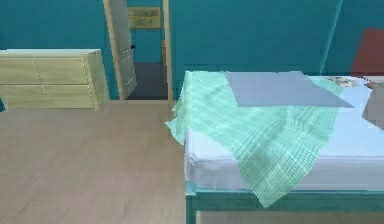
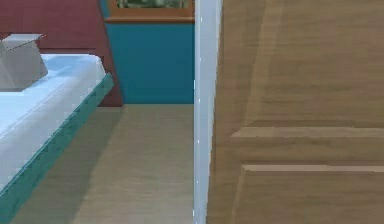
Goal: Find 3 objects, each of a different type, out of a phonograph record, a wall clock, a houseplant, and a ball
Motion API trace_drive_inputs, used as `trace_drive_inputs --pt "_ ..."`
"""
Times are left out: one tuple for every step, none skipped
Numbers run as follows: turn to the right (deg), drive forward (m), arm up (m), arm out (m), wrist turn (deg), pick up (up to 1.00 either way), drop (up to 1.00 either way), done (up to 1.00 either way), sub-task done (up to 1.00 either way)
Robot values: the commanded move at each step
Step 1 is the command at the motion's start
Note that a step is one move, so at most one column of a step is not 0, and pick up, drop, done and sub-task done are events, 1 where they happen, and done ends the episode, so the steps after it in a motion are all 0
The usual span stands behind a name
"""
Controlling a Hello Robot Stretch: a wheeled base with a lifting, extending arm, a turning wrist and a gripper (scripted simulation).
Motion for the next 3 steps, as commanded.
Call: trace_drive_inputs --pt "-42.0 0.00 0.00 0.00 0.0 0.00 0.00 0.00 0.00" --pt "0.0 0.60 0.00 0.00 0.0 0.00 0.00 0.00 0.00" --pt "30.0 0.00 0.00 0.00 0.0 0.00 0.00 0.00 0.00"
